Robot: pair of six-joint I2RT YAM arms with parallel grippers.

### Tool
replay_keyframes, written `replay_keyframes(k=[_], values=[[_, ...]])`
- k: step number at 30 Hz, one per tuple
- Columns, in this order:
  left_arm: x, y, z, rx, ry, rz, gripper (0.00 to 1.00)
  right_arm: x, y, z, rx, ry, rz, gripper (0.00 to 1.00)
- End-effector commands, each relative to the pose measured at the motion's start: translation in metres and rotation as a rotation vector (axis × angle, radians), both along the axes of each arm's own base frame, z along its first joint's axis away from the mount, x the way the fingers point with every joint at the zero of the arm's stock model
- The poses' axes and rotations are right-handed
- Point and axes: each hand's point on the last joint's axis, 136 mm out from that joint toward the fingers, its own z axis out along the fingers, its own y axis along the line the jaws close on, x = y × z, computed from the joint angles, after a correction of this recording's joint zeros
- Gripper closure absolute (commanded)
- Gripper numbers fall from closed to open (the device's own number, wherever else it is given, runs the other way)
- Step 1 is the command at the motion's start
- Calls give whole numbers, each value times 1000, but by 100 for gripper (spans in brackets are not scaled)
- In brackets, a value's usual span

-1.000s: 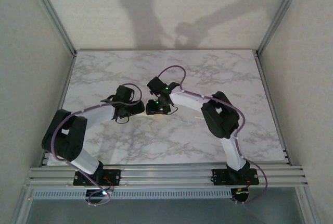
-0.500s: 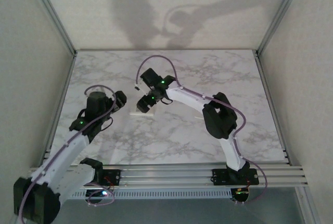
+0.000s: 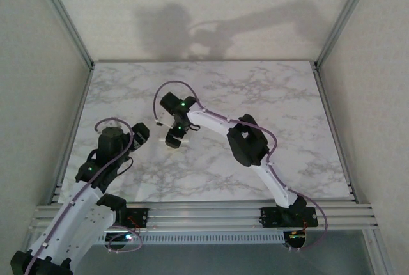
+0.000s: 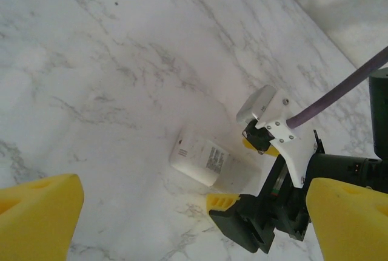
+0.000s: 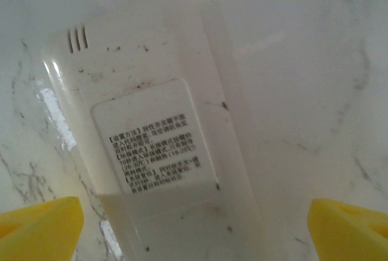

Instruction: Load the batteries into the remote control

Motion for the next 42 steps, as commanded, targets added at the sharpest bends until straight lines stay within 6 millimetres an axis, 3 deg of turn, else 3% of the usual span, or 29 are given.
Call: replay_keyframes(k=[1,4,6,7,9,14,19,24,27,34,36,39,42], values=[[-5,1,-9,-15,33,9,5,-11,-1,-7,-52,16,51,9],[-4,1,-10,-11,40,2,4,-19,-4,-14,-73,33,60,18],[-4,0,-10,-8,44,-1,4,-22,-8,-16,-88,28,57,30],[-4,0,-10,-8,48,0,4,-22,-9,-14,-85,28,49,38],[-3,-1,-11,-10,54,-6,3,-22,-8,-4,-54,20,22,42],[3,-12,-10,-56,82,-33,1,-19,5,56,170,17,-113,44],[13,-46,1,-243,75,-141,8,-27,12,120,477,124,-330,46],[26,-75,27,-336,21,-274,26,-43,18,144,640,269,-435,45],[32,-83,29,-365,32,-304,34,-54,27,158,691,332,-413,44],[42,-80,22,-345,65,-273,51,-78,42,165,687,355,-314,44],[44,-80,23,-346,65,-267,51,-80,43,161,673,346,-303,44],[46,-79,28,-350,51,-256,39,-78,38,152,638,328,-313,44],[45,-79,40,-388,10,-246,42,-76,33,143,612,308,-330,44]])
